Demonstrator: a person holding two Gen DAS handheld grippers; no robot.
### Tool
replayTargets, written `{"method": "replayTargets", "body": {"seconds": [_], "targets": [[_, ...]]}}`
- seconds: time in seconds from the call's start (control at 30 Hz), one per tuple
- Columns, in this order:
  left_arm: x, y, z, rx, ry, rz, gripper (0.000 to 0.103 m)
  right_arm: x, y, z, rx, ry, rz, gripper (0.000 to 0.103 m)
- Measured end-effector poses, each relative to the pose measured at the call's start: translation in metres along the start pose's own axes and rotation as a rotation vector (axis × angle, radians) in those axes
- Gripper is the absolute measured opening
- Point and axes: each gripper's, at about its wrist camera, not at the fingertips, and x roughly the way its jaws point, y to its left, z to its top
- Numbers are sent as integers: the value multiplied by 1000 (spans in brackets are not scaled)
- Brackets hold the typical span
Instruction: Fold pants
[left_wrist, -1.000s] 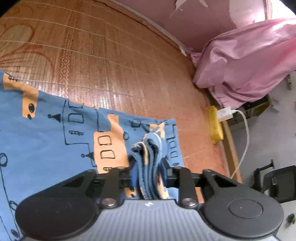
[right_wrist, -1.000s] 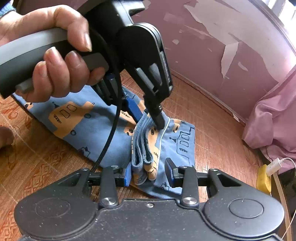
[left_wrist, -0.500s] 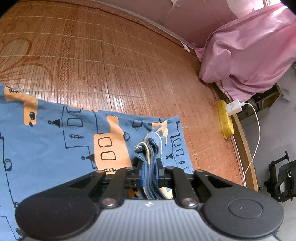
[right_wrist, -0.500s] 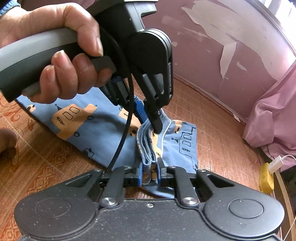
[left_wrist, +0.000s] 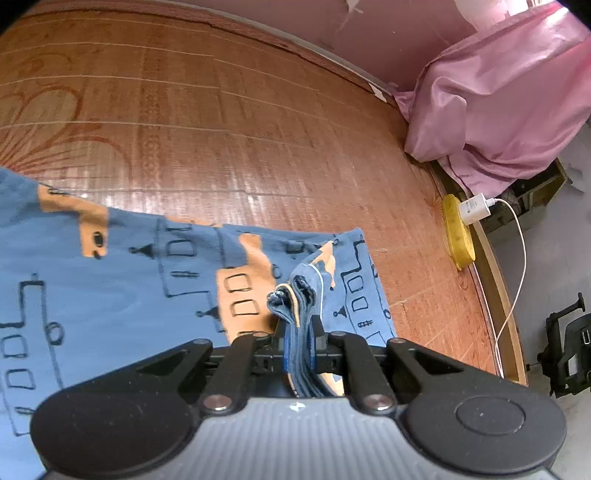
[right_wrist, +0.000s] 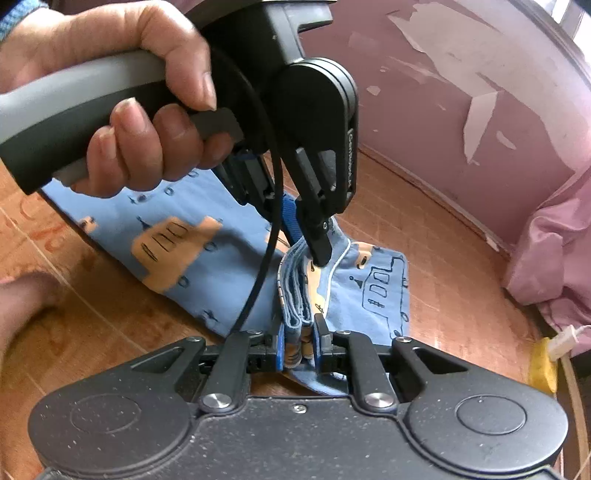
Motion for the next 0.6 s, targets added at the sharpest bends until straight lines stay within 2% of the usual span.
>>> {"method": "replayTargets", "body": {"seconds": [0.13,0.6], "targets": [[-12,15,0,-8,-3,2,10,-1,1,7,-2,-10,44,15],[-61,59,-9,-1,-31,89,10,-5,35,42,-17,-74,219,15]]}}
